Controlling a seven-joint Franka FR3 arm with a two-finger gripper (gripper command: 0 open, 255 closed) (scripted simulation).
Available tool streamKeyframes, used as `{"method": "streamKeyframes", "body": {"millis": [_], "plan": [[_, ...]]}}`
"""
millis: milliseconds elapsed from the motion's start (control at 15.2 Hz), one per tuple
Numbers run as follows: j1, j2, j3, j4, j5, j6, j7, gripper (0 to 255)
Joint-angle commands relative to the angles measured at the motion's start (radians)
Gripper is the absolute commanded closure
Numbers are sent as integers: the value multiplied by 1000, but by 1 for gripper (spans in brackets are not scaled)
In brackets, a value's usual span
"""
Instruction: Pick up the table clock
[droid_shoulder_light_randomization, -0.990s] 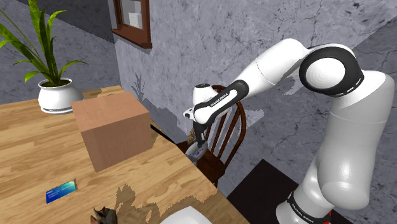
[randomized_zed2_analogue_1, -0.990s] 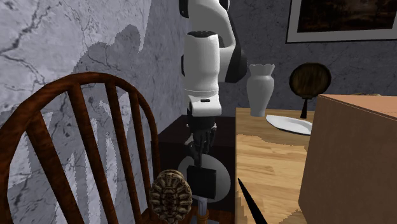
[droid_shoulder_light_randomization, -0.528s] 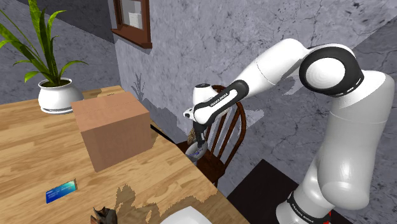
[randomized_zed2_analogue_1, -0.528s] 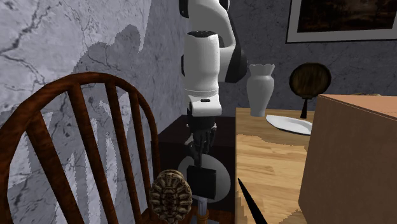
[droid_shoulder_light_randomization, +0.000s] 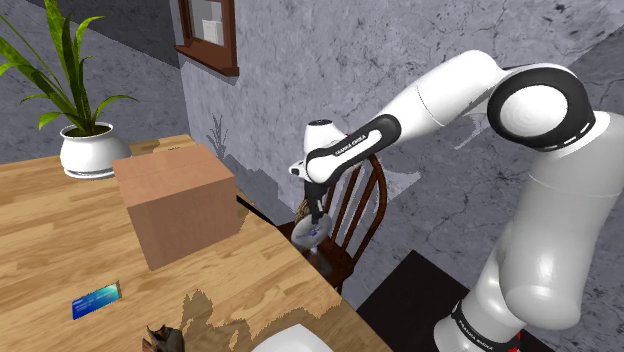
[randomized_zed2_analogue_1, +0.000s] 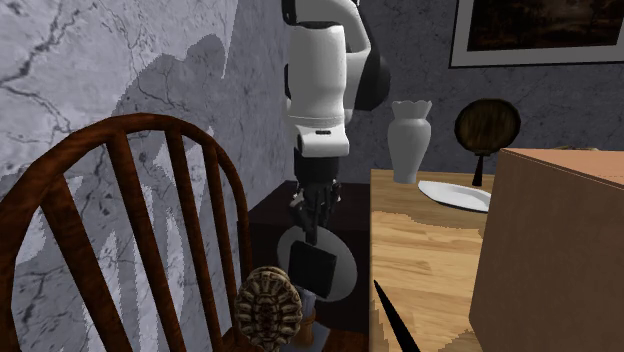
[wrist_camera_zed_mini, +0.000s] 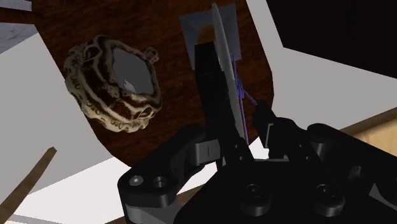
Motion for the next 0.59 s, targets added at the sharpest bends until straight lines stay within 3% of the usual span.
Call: {"method": "streamKeyframes", "body": {"millis": [0,528], "plan": [[0,-19,-1,6,-2,-25,1,255],[1,-74,-2,29,-9,-102,5,255]]}}
